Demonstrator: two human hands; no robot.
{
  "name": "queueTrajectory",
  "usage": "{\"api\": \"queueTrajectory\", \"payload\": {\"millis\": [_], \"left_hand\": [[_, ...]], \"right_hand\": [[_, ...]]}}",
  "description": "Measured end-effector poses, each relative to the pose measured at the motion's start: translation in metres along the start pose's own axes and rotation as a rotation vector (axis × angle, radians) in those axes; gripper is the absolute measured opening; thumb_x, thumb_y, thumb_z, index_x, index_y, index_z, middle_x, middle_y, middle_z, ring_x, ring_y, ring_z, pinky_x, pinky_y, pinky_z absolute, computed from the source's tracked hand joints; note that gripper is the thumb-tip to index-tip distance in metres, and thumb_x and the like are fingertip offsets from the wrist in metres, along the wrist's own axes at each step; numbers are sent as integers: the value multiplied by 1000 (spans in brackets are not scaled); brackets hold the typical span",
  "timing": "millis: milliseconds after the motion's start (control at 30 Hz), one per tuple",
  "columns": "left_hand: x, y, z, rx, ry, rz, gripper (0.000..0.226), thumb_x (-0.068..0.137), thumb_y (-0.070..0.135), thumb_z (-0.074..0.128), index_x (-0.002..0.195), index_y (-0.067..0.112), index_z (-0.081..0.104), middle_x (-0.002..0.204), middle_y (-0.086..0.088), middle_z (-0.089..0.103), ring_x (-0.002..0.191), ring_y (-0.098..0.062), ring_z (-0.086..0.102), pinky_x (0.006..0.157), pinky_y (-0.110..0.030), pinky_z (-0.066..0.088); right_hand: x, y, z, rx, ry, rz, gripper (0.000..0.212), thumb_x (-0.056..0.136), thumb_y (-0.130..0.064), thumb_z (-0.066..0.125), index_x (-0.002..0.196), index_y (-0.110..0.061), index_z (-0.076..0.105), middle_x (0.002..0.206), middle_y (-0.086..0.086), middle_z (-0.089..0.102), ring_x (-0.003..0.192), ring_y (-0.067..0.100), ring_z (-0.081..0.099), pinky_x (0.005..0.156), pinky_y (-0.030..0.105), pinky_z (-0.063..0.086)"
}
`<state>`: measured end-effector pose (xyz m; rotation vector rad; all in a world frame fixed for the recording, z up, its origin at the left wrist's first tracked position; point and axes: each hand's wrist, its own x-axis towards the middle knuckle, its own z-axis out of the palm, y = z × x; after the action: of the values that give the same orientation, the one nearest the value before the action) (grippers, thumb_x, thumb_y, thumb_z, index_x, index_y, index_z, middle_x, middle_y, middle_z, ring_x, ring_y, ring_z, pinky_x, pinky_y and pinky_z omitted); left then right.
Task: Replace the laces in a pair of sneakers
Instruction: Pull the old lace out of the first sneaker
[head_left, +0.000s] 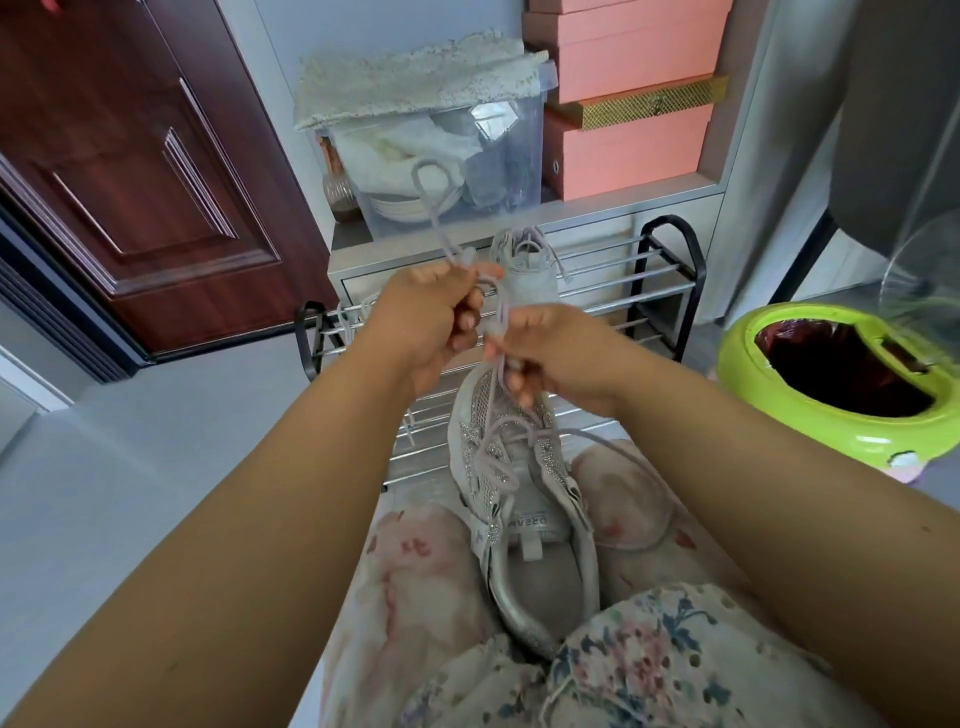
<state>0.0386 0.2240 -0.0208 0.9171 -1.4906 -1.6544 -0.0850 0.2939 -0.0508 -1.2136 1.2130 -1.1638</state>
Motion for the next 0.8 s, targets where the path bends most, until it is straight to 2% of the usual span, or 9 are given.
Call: {"api": "queueTrajectory", "payload": {"millis": [133,200,267,333,433,533,600,667,800], "left_hand": [[-14,-11,-1,142,-171,-79,31,101,28,44,83,12,63,57,7,42,48,-8,24,47,-23,21],[-23,-14,2,263,-312,-89,31,101,25,43,87,15,69,53,9,35,52,-12,17,53,-26,17],[-26,-15,6,367,-327,-62,29,101,23,43,91,13,69,46,12,35,50,-11,20,51,-24,22],[-22,-14,7,324,-229,-36,28,101,19,45,86,7,65,44,10,39,44,-8,25,46,-19,25],[-9,-5,1,124,-53,-26,26,99,13,46,80,7,63,49,2,42,36,-5,30,37,-14,26],[2,5,-3,38,8,3,25,99,11,46,79,6,62,61,-5,39,36,-5,30,33,-13,27],[4,5,-2,95,-1,30,26,99,12,47,79,7,62,58,-4,35,38,-6,28,33,-15,22],[3,1,-1,108,-18,27,27,100,14,46,83,6,65,53,-2,35,38,-7,28,35,-17,20],[0,-8,-5,84,-32,-52,29,101,25,43,98,2,61,58,3,42,41,-6,30,37,-18,21]], "right_hand": [[17,-38,-17,457,204,-97,28,99,-9,42,75,-4,55,45,-1,46,39,8,49,41,20,49],[23,-52,-21,540,258,-132,28,99,-9,42,76,-4,56,49,0,44,41,7,48,44,20,50],[28,-55,-21,558,277,-132,26,100,-9,42,79,-3,57,53,1,42,43,7,48,45,20,50],[29,-49,-19,528,281,-107,25,100,-14,42,84,-3,58,54,1,43,43,7,49,44,20,49],[22,-28,-18,331,229,-13,24,98,-24,47,92,-7,63,59,-1,43,48,10,42,40,19,34],[6,0,-8,46,-21,53,28,94,-23,53,72,-22,69,56,-1,43,48,13,39,42,22,31],[3,10,0,-70,-96,35,28,95,-20,52,72,-17,67,51,1,41,44,13,39,40,23,34],[3,10,2,-103,-25,2,26,97,-16,49,75,-9,61,47,-2,41,41,12,40,38,21,34],[10,0,-5,23,124,-23,28,99,-13,45,74,-10,57,46,-5,44,39,10,41,40,22,25]]}}
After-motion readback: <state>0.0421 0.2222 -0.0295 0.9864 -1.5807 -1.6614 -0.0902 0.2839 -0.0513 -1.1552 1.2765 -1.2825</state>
